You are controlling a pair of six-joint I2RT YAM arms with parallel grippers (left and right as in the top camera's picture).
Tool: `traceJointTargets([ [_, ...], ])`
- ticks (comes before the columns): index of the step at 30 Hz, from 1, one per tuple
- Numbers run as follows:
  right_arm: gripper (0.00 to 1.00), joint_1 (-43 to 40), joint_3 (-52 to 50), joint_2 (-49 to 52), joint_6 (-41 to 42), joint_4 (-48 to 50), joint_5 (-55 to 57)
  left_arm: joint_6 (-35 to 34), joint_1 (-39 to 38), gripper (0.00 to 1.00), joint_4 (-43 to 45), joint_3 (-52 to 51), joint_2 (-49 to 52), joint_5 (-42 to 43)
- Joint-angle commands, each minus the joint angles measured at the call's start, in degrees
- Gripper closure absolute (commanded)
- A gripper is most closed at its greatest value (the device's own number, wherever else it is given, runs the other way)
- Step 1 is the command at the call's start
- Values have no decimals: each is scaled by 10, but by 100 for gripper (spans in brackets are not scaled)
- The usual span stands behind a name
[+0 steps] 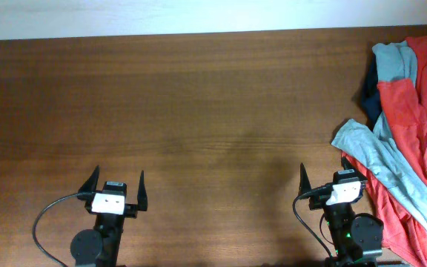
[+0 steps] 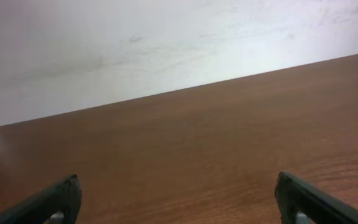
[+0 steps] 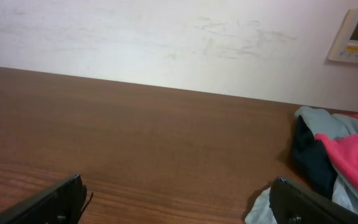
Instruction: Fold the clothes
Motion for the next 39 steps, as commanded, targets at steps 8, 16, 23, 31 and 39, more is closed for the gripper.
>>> traceJointTargets([
  [8, 1, -3, -3, -3, -2, -2, -8, 5, 2, 1, -1, -4, -5, -9],
  [16, 1, -3, -3, -3, -1, -2, -12, 5, 2, 1, 6, -4, -5, -5],
  [23, 1, -4, 6, -3, 59, -3, -5, -73, 2, 1, 3, 6, -5, 9],
  [31, 1, -4, 129, 19, 59, -91, 45, -73, 2, 1, -44, 127, 66, 9],
  [39, 1, -4, 278, 167, 59, -184, 53, -73, 2, 1, -100, 280, 225, 9],
])
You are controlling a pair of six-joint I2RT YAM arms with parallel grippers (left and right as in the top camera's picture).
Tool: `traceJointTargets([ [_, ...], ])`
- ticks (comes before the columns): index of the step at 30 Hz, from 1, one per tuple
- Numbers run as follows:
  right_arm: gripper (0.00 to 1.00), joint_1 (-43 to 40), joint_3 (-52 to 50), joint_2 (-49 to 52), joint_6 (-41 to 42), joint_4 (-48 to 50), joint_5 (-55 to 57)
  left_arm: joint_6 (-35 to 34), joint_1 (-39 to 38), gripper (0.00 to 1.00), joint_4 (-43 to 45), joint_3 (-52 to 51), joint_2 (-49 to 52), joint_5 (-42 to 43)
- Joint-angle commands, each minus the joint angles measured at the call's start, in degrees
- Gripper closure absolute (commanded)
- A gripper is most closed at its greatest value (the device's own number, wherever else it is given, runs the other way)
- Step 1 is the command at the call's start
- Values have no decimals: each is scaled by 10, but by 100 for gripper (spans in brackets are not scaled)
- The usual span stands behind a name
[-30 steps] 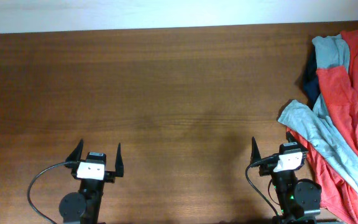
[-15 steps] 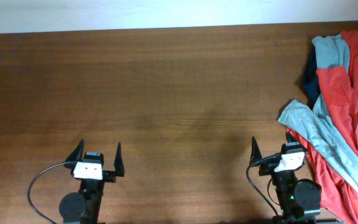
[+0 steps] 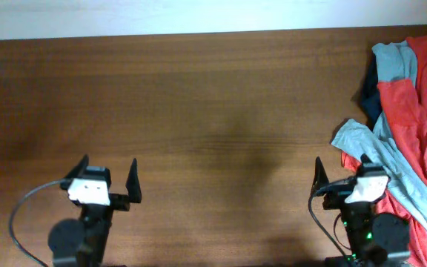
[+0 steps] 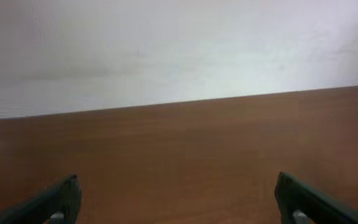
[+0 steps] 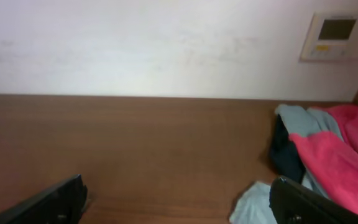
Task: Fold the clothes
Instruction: 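Reach the right gripper into the clothes pile and grasp the orange shirt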
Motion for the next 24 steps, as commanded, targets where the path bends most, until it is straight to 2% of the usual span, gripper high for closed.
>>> traceJointTargets([
  [1, 1, -3, 84, 92, 7, -38, 14, -6, 2, 1, -30, 89, 85, 6],
  [4, 1, -4, 158, 180, 7, -85, 14, -6, 2, 1, -85, 156, 152, 6],
  [8, 1, -3, 308, 348, -11, -185, 12, -6, 2, 1, -196, 268, 255, 9],
  [12, 1, -4, 396, 455, -35, -230, 14, -6, 2, 1, -278, 350, 316, 11],
  [15, 1, -17, 429, 515, -46, -231, 45, -6, 2, 1, -292, 372, 328, 11],
  [19, 2, -92, 464, 582, -41, -231, 67, -6, 2, 1, -291, 373, 328, 10],
  [24, 1, -233, 509, 661, -54, -222, 52, -6, 2, 1, -291, 373, 329, 10],
])
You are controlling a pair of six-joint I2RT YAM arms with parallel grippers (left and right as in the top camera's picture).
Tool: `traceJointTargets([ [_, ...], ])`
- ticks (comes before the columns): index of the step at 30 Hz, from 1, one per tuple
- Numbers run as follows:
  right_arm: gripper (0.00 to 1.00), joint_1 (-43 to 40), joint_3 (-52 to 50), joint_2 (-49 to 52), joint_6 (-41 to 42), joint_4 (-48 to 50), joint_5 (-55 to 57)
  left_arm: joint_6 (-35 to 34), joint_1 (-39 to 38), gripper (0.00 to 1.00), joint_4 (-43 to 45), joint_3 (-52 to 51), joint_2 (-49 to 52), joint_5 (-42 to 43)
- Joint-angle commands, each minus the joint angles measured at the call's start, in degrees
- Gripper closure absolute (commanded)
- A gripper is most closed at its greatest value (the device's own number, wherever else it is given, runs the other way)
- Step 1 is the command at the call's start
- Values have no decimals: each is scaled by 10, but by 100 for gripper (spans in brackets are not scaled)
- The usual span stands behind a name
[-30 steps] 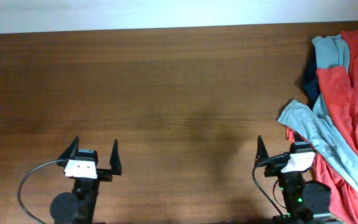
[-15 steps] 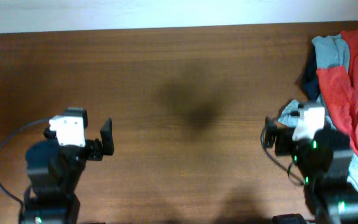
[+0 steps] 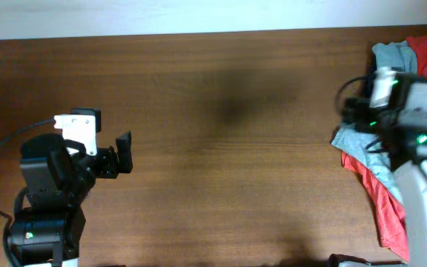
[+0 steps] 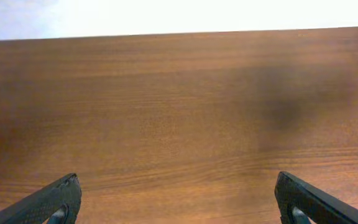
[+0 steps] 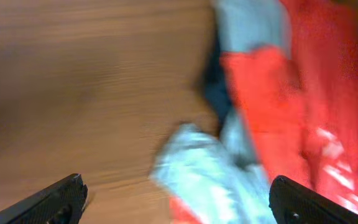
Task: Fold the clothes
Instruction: 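Reach the right gripper into the clothes pile and grasp the orange shirt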
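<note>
The clothes lie in a heap at the table's right end: a red shirt (image 3: 423,53), a light grey-blue garment (image 3: 347,138) and a dark navy piece (image 3: 367,83). My right gripper (image 3: 358,110) hangs open above the heap's left edge. In the right wrist view the grey-blue cloth (image 5: 197,171) lies between the spread fingers (image 5: 58,200), with the red shirt (image 5: 269,106) and navy piece (image 5: 215,93) beyond. My left gripper (image 3: 110,141) is open over bare wood at the left. The left wrist view shows only table between its fingertips (image 4: 306,199).
The brown wooden table (image 3: 213,111) runs to a white wall strip (image 3: 199,15) at the far edge. The heap spills over the table's right edge. A black cable loops beside the left arm.
Both arms have moved away from the front edge. The right gripper, then beside the heap's near corner, is now above its left edge, looking down. The left gripper is farther forward and left.
Both grippers first sat open at the front edge, looking along the table to the wall. Then the left had shifted slightly left and the right slightly right, towards the heap. Now both look down, the right over the clothes, the left over bare wood.
</note>
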Motion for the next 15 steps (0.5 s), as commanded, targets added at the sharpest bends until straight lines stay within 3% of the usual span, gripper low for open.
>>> traceJointTargets([
  [1, 1, -96, 42, 51, -21, 7, 5, -3, 2, 1, 3, 12, 0, 8],
  [8, 1, -238, 48, 195, -21, 83, -12, -3, 2, 1, 6, 12, 0, 9],
  [15, 2, -278, 48, 301, -19, 122, -78, -3, 2, 1, 7, 12, 0, 8],
])
